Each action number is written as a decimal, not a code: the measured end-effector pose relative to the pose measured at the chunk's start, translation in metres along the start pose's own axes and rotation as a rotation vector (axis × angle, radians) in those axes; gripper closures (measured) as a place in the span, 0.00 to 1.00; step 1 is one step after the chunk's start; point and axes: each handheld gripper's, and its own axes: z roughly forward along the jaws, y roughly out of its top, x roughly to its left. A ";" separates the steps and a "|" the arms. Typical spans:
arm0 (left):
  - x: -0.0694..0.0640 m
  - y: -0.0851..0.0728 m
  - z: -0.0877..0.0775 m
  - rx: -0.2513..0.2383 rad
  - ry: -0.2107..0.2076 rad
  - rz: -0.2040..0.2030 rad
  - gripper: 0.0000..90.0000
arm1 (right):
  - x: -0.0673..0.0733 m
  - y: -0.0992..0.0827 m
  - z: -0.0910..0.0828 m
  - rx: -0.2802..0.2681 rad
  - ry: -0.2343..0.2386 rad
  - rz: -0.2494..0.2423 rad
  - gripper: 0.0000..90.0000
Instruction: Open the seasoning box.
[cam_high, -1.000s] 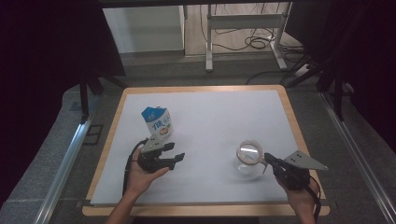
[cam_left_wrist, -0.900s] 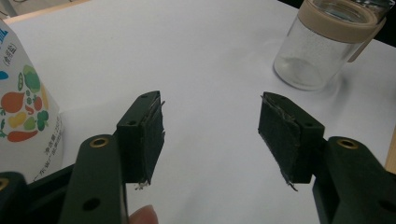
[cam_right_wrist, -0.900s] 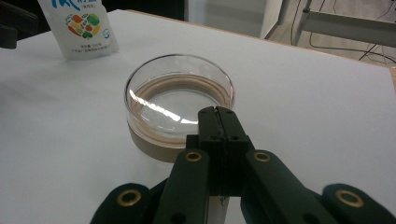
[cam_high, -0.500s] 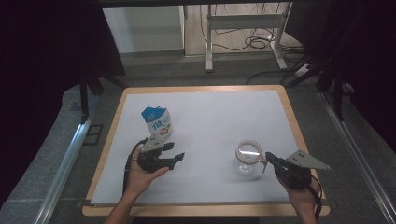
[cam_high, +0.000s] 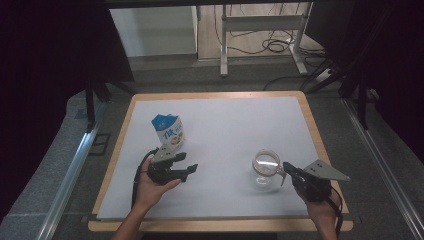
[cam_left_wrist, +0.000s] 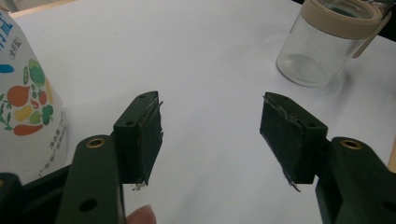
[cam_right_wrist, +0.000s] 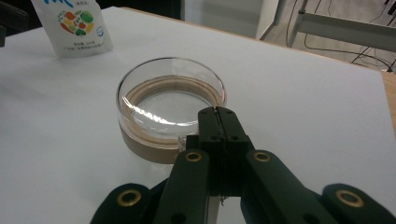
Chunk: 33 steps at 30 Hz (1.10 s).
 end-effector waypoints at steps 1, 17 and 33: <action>0.001 -0.001 -0.001 -0.003 0.000 -0.006 0.42 | -0.001 -0.001 -0.001 0.000 -0.004 0.004 1.00; 0.003 -0.004 -0.003 -0.012 0.004 -0.020 0.40 | -0.002 -0.011 0.000 0.012 -0.022 0.028 1.00; -0.009 0.009 0.012 -0.009 -0.025 0.012 0.40 | -0.003 -0.016 0.002 0.015 -0.036 0.018 1.00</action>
